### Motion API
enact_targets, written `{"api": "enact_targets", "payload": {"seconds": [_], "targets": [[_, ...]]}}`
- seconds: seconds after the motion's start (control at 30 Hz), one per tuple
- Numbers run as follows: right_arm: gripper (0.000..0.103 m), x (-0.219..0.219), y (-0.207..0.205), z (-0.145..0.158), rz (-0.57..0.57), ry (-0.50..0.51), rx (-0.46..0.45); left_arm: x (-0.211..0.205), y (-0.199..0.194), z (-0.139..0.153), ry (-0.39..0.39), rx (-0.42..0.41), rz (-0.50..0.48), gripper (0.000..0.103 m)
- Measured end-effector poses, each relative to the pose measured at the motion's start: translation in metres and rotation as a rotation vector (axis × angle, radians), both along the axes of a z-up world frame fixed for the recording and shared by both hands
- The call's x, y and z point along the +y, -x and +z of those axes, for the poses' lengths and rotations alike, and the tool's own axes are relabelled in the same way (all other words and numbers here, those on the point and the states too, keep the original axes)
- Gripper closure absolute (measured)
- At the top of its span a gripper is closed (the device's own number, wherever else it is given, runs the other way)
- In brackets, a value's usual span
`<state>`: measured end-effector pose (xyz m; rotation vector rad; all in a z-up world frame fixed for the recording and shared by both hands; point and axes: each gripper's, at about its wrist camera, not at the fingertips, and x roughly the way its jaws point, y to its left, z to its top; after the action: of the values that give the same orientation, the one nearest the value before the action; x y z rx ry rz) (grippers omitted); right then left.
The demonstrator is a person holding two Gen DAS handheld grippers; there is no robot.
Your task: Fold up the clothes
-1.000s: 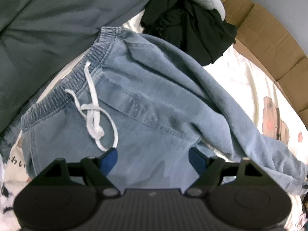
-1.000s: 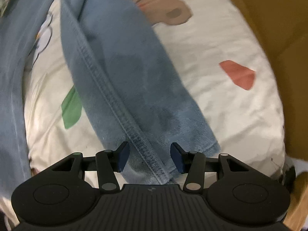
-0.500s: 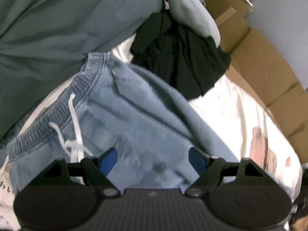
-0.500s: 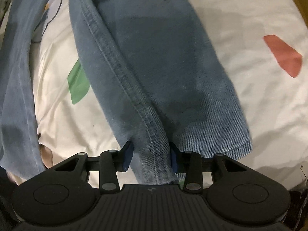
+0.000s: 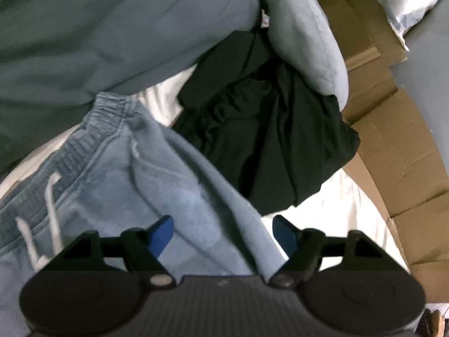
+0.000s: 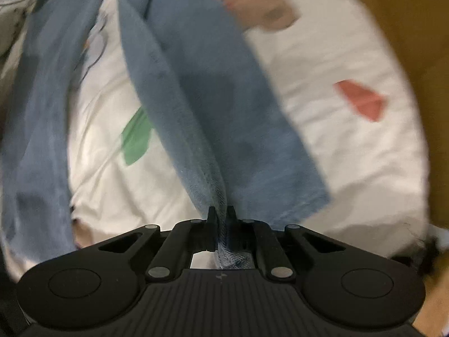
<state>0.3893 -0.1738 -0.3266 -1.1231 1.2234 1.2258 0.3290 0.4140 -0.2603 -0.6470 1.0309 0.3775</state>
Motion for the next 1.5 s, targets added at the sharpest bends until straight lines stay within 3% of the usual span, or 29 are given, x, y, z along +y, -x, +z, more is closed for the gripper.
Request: {"api": "enact_targets", "payload": {"seconds": [0.1, 0.2, 0.33, 0.37, 0.43, 0.47, 0.5, 0.63, 0.83, 1.13, 1.23, 1.3, 1.33, 1.5], "targets": [[0.101, -0.007, 0.001, 0.02, -0.036, -0.055, -0.074, 0.0, -0.008, -0.011, 0.041, -0.006, 0.023, 0.026], [0.101, -0.011, 0.001, 0.029, -0.097, -0.094, -0.155, -0.002, -0.018, -0.017, 0.08, -0.014, 0.039, 0.032], [0.101, -0.018, -0.004, 0.032, -0.187, -0.13, -0.233, -0.004, -0.032, -0.03, 0.16, 0.003, 0.041, 0.033], [0.101, -0.02, -0.006, 0.033, -0.208, -0.136, -0.252, -0.003, -0.035, -0.033, 0.173, 0.014, 0.045, 0.04], [0.101, -0.021, -0.014, 0.034, -0.253, -0.144, -0.282, -0.001, -0.04, -0.04, 0.193, 0.029, 0.065, 0.062], [0.101, -0.021, -0.015, 0.034, -0.27, -0.147, -0.297, 0.001, -0.041, -0.042, 0.207, 0.025, 0.084, 0.079], [0.101, -0.02, -0.018, 0.033, -0.285, -0.148, -0.314, 0.003, -0.042, -0.043, 0.218, 0.017, 0.105, 0.087], [0.101, -0.011, -0.031, 0.028, -0.323, -0.15, -0.384, 0.009, -0.046, -0.041, 0.236, -0.018, 0.17, 0.096], [0.101, 0.01, -0.068, 0.015, -0.384, -0.131, -0.46, 0.014, -0.055, -0.033, 0.231, -0.074, 0.231, 0.097], [0.101, 0.051, -0.132, -0.018, -0.464, -0.092, -0.544, 0.017, -0.071, -0.033, 0.165, -0.079, 0.223, 0.103], [0.101, 0.06, -0.148, -0.035, -0.464, -0.045, -0.563, 0.017, -0.076, -0.021, 0.104, -0.058, 0.148, 0.089], [0.102, 0.064, -0.154, -0.046, -0.467, -0.022, -0.568, 0.014, -0.08, -0.009, 0.045, -0.049, 0.059, 0.07], [0.101, 0.066, -0.156, -0.05, -0.466, -0.016, -0.57, 0.011, -0.082, -0.004, 0.002, -0.031, 0.011, 0.067], [0.101, 0.068, -0.154, -0.061, -0.46, -0.008, -0.584, 0.02, -0.078, -0.007, 0.012, 0.07, -0.082, 0.066]]}}
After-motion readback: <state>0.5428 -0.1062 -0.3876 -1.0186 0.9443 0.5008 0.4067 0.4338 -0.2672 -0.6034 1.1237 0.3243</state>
